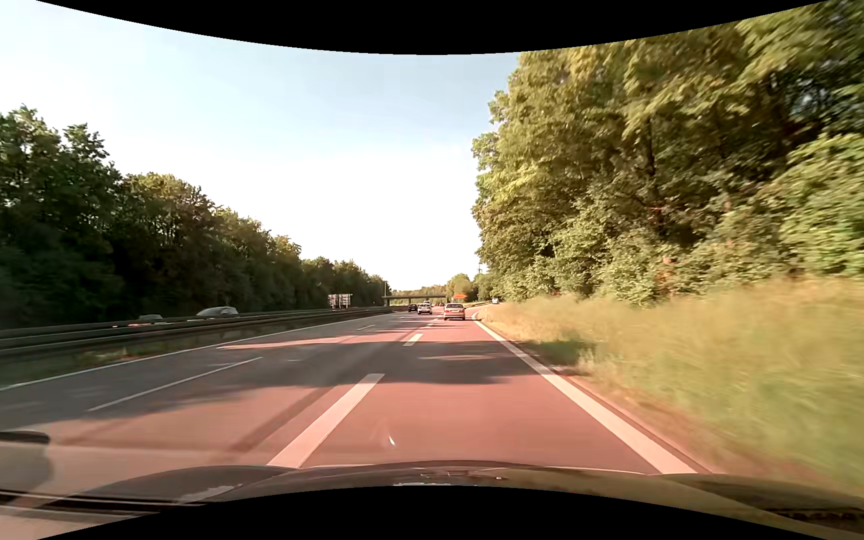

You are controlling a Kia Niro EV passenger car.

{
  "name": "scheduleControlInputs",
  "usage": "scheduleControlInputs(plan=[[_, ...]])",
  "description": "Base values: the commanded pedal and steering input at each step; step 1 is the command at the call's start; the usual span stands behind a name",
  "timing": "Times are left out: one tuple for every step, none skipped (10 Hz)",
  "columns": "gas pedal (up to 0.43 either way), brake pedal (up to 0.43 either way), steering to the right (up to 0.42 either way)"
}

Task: Follow the waypoints while adhering to traffic rules and regulations

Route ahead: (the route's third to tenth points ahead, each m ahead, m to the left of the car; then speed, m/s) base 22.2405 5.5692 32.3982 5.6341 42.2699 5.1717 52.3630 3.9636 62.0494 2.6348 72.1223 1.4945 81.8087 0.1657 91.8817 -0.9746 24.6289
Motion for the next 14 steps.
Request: scheduleControlInputs(plan=[[0.157,0.006,0.000],[0.138,0.006,0.000],[0.110,0.006,0.001],[0.079,0.006,0.001],[0.067,0.006,0.000],[0.067,0.006,0.000],[0.067,0.006,0.001],[0.067,0.006,0.001],[0.067,0.006,0.001],[0.067,0.006,0.001],[0.079,0.006,0.001],[0.079,0.006,0.003],[0.087,0.006,0.003],[0.098,0.006,0.003]])
